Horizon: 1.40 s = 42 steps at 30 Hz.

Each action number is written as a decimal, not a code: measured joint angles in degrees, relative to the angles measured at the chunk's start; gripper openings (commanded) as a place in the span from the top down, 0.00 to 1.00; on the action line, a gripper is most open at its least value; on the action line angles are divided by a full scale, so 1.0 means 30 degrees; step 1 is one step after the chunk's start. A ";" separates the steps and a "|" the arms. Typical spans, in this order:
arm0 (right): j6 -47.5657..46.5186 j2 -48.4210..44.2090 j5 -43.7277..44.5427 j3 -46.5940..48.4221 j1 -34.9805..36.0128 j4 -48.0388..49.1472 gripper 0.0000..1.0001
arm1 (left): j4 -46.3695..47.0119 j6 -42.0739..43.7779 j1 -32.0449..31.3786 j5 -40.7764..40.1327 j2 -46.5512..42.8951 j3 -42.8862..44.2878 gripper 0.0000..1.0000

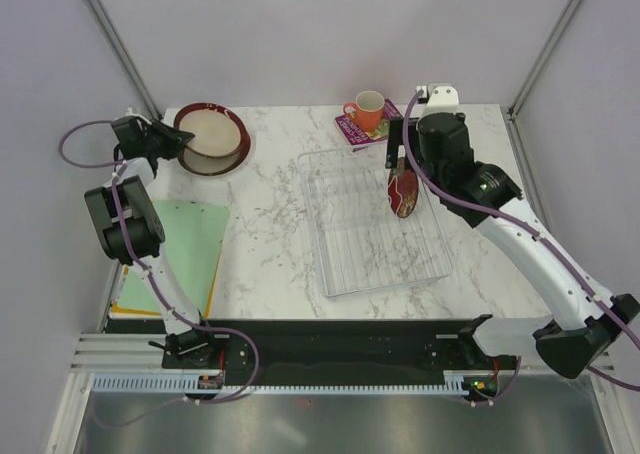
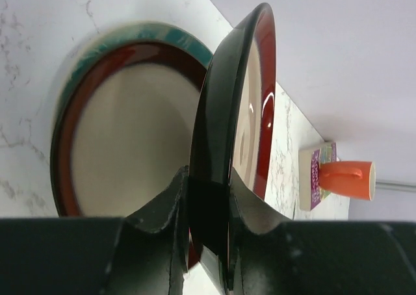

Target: Unload the plates from the dish rack

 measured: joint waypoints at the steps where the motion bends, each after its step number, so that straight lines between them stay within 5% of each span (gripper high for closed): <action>1: -0.0066 0.0233 -0.0007 -0.0160 -0.0080 -0.0015 0.07 | -0.0007 -0.0124 0.0007 0.0022 0.0721 0.0561 0.98; 14: -0.0189 0.1931 0.0087 -0.0969 -0.0714 0.0073 0.09 | -0.0423 -0.1129 -0.0022 0.0437 0.3810 0.3322 0.98; 35: -0.0211 0.2535 0.2455 -0.2900 -0.0721 -0.0146 0.15 | 0.0576 -0.1829 0.0350 0.0845 0.1902 -0.0612 0.97; 38: -0.0313 0.2951 0.2667 -0.3322 -0.0721 -0.0146 0.16 | 0.0313 -0.1829 0.0350 0.0685 0.1617 -0.0816 0.92; 42: -0.0554 0.3679 0.2812 -0.3585 -0.0721 0.0000 0.16 | 0.0000 -0.1829 0.0379 0.0474 0.1326 -0.1056 0.72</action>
